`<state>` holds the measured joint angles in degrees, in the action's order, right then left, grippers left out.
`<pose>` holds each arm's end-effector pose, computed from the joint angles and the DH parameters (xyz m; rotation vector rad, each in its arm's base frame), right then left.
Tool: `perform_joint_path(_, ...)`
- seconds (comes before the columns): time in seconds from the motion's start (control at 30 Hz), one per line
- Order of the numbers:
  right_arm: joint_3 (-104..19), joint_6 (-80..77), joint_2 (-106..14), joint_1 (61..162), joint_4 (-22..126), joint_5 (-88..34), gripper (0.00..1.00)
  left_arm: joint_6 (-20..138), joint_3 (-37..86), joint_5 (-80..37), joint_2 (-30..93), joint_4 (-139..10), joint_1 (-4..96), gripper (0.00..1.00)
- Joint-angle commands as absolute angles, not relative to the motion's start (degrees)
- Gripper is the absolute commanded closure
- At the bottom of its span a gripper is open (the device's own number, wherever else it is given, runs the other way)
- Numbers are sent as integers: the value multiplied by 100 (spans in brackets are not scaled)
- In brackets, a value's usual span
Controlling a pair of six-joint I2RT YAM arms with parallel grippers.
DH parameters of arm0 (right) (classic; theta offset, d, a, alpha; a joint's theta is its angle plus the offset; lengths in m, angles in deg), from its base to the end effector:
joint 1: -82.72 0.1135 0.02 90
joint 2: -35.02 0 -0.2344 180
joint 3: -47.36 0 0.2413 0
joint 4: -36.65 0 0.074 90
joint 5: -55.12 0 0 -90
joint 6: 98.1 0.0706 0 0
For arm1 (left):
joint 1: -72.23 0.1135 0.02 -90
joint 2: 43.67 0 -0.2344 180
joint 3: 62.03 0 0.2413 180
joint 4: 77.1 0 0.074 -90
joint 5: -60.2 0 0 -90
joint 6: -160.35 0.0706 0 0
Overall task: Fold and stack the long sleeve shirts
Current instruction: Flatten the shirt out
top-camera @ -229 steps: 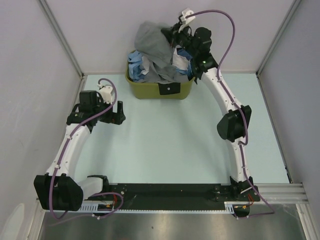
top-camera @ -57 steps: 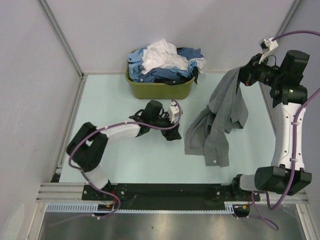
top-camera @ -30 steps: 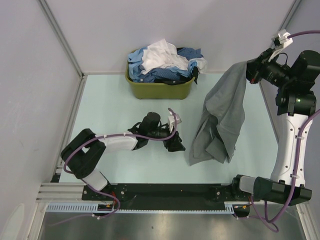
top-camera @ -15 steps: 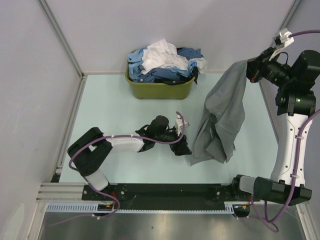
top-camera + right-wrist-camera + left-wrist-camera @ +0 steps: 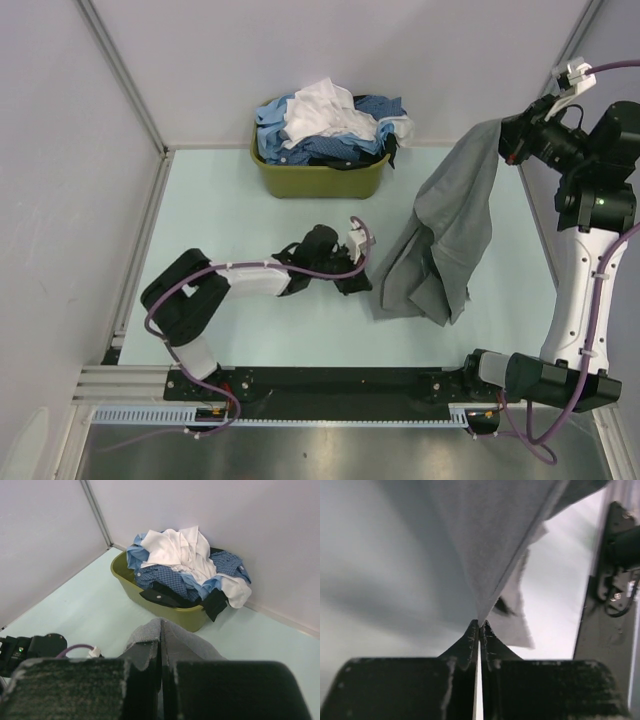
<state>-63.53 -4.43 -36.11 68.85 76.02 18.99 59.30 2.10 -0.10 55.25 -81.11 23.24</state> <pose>0.2518 -0.0034 0.4904 -0.5023 1.5168 0.5926 0.2169 -0.3027 0.1381 1.0420 1.9983 -1.1452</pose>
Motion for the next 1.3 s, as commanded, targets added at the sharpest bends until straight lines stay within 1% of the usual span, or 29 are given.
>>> perform_joint_path(0.0, -6522, -300, -3345, 6646, 7294, 1899, 100, 6681, 448, 26, 4731, -7022, 2941, 100)
perform_joint_path(0.07, -6487, -195, -3318, 6541, 7206, 1943, 100, 7016, 623, 9, 4161, -6457, 3100, 100)
perform_joint_path(0.1, -6452, -133, -3275, 6410, 7067, 1961, 100, 7488, 694, -87, 3915, -5880, 3231, 100)
perform_joint_path(0.17, -6346, 69, -3222, 6286, 6952, 1987, 100, 7930, 940, -280, 3273, -5393, 3311, 100)
perform_joint_path(0.2, -6302, 130, -3195, 6207, 6864, 1979, 100, 8341, 1071, -516, 3114, -4860, 3381, 100)
perform_joint_path(0.37, -5942, 849, -3037, 5618, 6389, 2198, 100, 8951, 1722, -1037, 2262, -3942, 3750, 100)
perform_joint_path(0.53, -5722, 1247, -2880, 5214, 6283, 2672, 100, 9407, 2302, -827, 1936, -2940, 4278, 100)
perform_joint_path(0.63, -5354, 1177, -2738, 5046, 6370, 2831, 100, 9786, 2338, -503, 1681, -2439, 4419, 100)
perform_joint_path(0.7, -5126, 906, -2659, 5020, 6633, 2866, 100, 9909, 2329, -352, 1601, -2131, 4551, 100)
perform_joint_path(0.8, -4992, 843, -2624, 4949, 6652, 2866, 100, 9971, 2364, -150, 1583, -1990, 4848, 100)
perform_joint_path(0.87, -4940, 983, -2641, 4949, 6504, 2840, 100, 9945, 2469, -167, 1671, -2077, 4990, 100)
perform_joint_path(0.9, -4905, 1140, -2685, 4975, 6181, 2823, 100, 9927, 2531, -124, 1741, -2095, 5182, 100)
perform_joint_path(0.97, -4878, 1475, -2799, 5037, 5906, 2770, 100, 9831, 2794, 95, 2075, -2078, 5437, 100)
perform_joint_path(1.07, -4983, 1511, -3001, 5291, 5766, 2647, 100, 9690, 3207, 18, 2409, -2173, 5596, 100)
perform_joint_path(1.1, -5018, 1502, -3089, 5527, 5695, 2481, 100, 9655, 3399, -165, 2471, -2253, 5632, 100)
perform_joint_path(1.2, -5413, 1397, -3361, 5967, 5536, 2016, 100, 9549, 3795, -464, 2699, -2473, 5851, 100)
perform_joint_path(1.27, -5903, 1370, -3739, 6284, 5580, 1856, 100, 9479, 4366, -553, 2901, -2473, 6114, 100)
